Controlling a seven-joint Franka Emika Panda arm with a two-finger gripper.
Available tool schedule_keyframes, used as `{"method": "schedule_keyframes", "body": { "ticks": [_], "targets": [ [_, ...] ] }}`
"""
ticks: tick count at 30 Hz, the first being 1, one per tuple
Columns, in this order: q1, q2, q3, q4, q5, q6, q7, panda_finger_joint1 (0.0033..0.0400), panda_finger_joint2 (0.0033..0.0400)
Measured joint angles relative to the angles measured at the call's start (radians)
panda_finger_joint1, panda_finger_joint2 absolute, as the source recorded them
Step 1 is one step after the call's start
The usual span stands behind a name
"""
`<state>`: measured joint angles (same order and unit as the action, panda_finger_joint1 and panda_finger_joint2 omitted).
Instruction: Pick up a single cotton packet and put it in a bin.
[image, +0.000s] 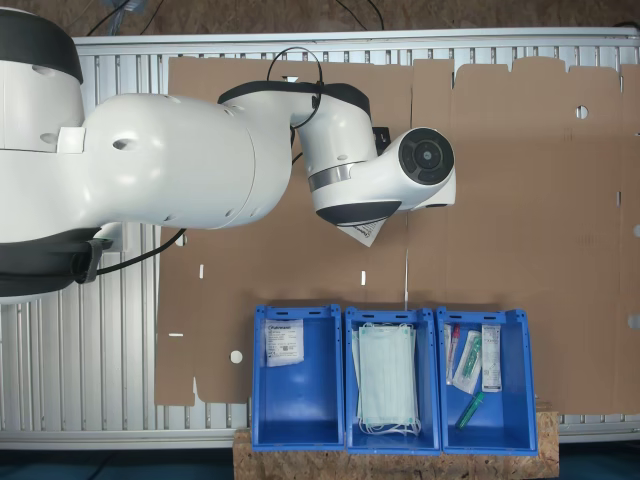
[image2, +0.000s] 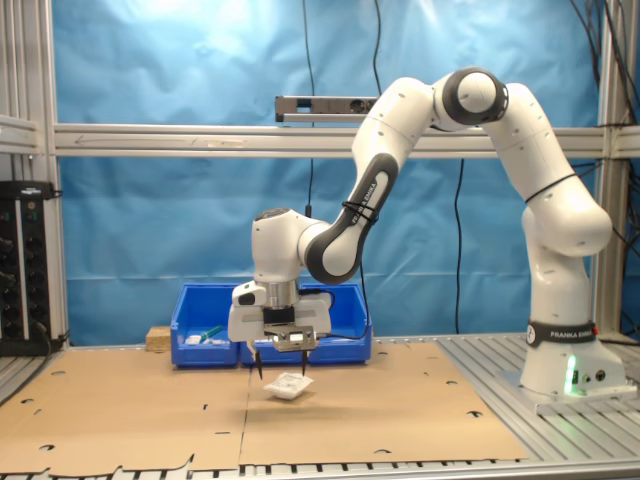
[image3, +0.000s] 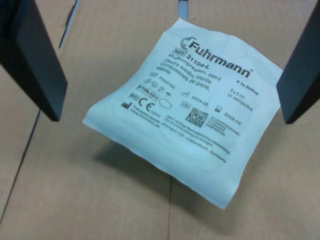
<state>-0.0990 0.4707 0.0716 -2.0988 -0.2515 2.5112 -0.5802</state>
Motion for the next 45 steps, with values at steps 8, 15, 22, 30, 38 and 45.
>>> {"method": "schedule_keyframes", "body": {
  "ticks": [8, 15, 22, 30, 38, 45],
  "targets": [
    [-0.022, 0.005, -0.006, -0.013, -0.003, 0.022, 0.000, 0.0400, 0.0400],
    [-0.034, 0.007, -0.011, -0.025, -0.006, 0.038, 0.000, 0.0400, 0.0400],
    [-0.044, 0.015, -0.013, -0.040, -0.007, 0.056, 0.000, 0.0400, 0.0400],
    [-0.045, 0.039, -0.013, -0.040, -0.008, 0.088, 0.000, 0.0400, 0.0400],
    [-0.045, 0.063, -0.013, -0.040, -0.008, 0.108, 0.000, 0.0400, 0.0400],
    [-0.045, 0.074, -0.013, -0.040, -0.008, 0.119, 0.000, 0.0400, 0.0400]
  ]
}}
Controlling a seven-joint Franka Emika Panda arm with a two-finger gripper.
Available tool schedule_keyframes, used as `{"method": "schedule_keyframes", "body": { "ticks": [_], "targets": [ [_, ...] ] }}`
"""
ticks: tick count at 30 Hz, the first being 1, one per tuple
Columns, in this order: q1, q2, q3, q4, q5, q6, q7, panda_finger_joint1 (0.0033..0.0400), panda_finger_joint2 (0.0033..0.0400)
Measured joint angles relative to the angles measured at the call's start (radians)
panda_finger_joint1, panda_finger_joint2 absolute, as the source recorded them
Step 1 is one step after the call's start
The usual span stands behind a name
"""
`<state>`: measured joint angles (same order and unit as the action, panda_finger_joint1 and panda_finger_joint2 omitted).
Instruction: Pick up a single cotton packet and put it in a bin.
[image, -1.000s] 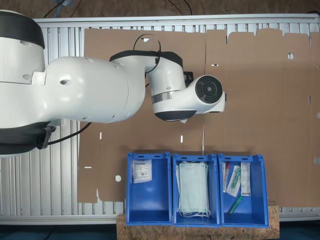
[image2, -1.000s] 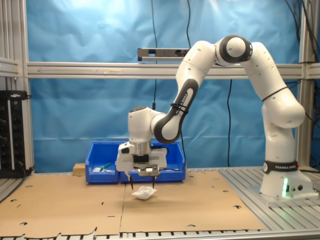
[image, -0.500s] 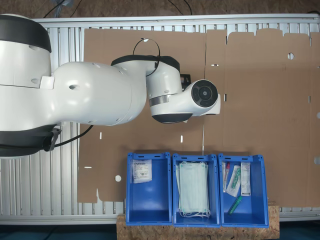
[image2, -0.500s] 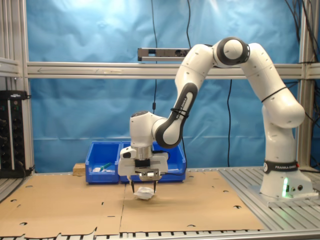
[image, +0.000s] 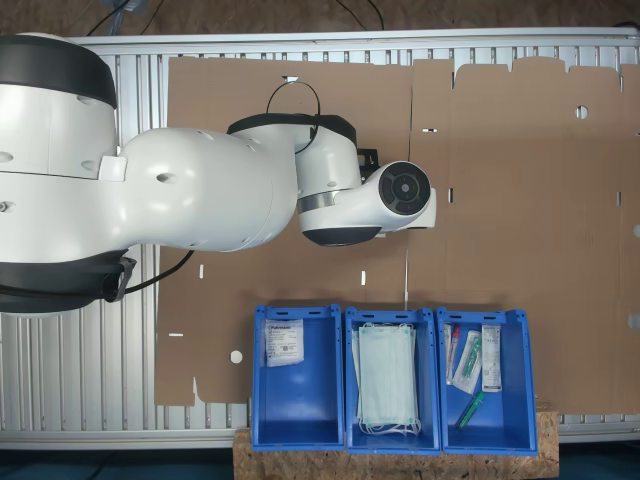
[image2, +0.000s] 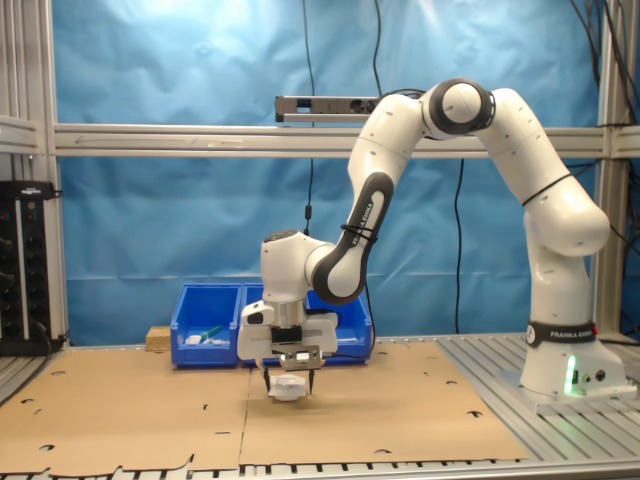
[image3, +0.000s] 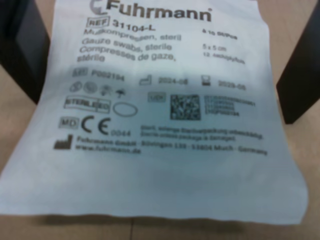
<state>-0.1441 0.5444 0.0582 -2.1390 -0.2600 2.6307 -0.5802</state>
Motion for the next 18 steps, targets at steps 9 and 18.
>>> {"method": "schedule_keyframes", "body": {
  "ticks": [9, 18],
  "targets": [
    [0.000, 0.000, 0.000, 0.000, 0.000, 0.008, 0.000, 0.0400, 0.0400],
    [0.000, 0.000, 0.000, 0.000, 0.000, 0.013, 0.000, 0.0400, 0.0400]
  ]
}}
